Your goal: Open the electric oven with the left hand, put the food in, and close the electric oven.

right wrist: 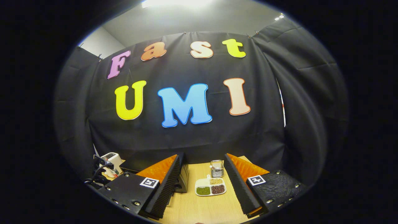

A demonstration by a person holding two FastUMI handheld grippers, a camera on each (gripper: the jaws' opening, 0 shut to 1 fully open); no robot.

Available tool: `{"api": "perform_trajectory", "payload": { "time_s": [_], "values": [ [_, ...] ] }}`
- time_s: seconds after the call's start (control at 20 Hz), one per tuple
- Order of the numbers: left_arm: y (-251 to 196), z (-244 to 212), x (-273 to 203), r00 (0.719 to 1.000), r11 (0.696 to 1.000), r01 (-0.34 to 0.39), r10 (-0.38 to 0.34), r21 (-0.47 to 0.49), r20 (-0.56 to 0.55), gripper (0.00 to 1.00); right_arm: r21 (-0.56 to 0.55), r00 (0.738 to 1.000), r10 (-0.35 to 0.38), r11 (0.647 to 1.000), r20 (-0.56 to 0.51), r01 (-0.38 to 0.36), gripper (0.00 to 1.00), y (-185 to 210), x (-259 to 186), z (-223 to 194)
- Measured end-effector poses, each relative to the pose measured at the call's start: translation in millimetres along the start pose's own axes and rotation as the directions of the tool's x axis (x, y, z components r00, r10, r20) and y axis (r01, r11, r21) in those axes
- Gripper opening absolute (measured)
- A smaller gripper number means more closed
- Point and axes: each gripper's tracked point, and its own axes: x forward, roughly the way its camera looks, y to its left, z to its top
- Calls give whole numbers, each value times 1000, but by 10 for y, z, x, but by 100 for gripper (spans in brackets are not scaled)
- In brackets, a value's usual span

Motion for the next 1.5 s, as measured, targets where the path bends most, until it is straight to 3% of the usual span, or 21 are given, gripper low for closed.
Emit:
{"api": "perform_trajectory", "payload": {
  "time_s": [0.55, 1.1, 1.5],
  "values": [
    [297, -581, 737, 952, 999, -35, 28, -19, -305, 98, 8, 995, -87, 996, -57, 87, 89, -422, 96, -144],
    [319, -618, 903, 934, 999, -44, 36, -14, -357, 100, -2, 992, -102, 995, -71, 102, 89, -453, 129, -232],
    [301, -402, 572, 966, 999, -31, 25, -21, -259, 100, -6, 996, -61, 998, -68, 61, 89, -268, 101, -219]
  ]
}}
